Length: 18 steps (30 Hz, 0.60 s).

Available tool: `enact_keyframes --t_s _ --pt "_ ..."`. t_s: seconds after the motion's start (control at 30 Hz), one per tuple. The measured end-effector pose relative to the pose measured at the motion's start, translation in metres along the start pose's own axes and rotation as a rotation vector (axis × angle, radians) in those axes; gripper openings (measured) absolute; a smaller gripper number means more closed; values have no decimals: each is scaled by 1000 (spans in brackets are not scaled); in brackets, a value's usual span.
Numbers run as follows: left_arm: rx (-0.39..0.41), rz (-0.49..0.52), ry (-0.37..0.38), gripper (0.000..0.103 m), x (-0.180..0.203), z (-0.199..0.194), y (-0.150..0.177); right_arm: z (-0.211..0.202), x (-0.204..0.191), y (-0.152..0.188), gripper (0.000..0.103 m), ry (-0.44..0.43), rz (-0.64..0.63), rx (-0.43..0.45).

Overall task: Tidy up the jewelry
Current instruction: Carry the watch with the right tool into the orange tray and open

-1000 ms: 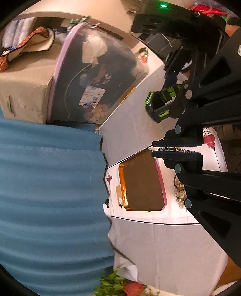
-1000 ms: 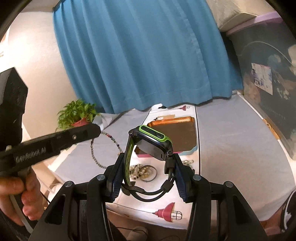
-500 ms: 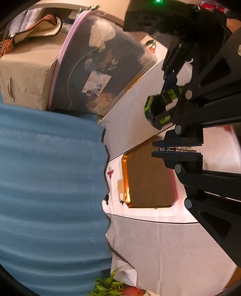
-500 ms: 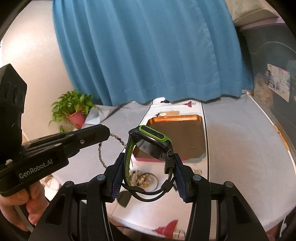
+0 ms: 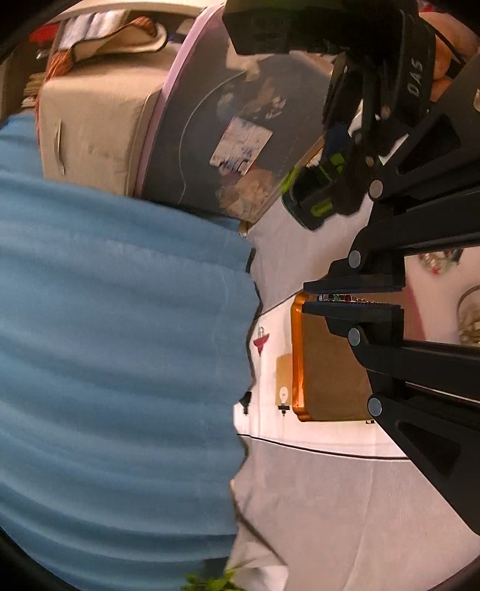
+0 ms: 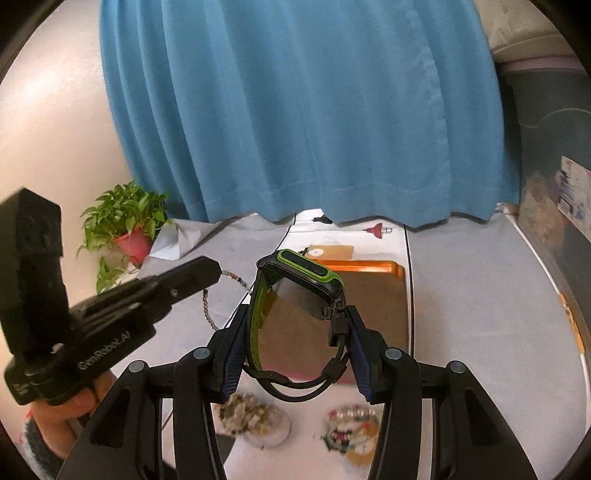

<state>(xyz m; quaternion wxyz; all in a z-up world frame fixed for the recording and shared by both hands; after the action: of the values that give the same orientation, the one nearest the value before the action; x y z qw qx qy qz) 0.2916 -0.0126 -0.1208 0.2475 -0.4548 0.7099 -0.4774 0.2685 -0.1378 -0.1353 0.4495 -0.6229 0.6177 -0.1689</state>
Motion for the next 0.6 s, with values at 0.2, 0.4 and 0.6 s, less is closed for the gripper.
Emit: enact_keyframes --t_s 0.2,0.4,0.6 --pt "-121 -146 -3 1 -46 66 51 58 11 -1 50 33 -18 -42" --pt "-257 -123 -28 1 -67 118 87 135 35 20 50 75 -21 -133" --pt "-351 -142 -23 1 -71 135 110 188 61 45 50 129 34 -249"
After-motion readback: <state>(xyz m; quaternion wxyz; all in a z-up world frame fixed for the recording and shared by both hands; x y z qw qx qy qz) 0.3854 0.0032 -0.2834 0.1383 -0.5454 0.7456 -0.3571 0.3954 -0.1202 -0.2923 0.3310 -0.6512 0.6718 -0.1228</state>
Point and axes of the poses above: each gripper's, at about its wrist camera, not at the fingertips, and z roughly the way its jaws point, x to its right, y to its underside, the point moved 4 cm from there along z, roughly the way its jaws point, and after that the axes turned 11 degrees about z, right-handed, at the moved point
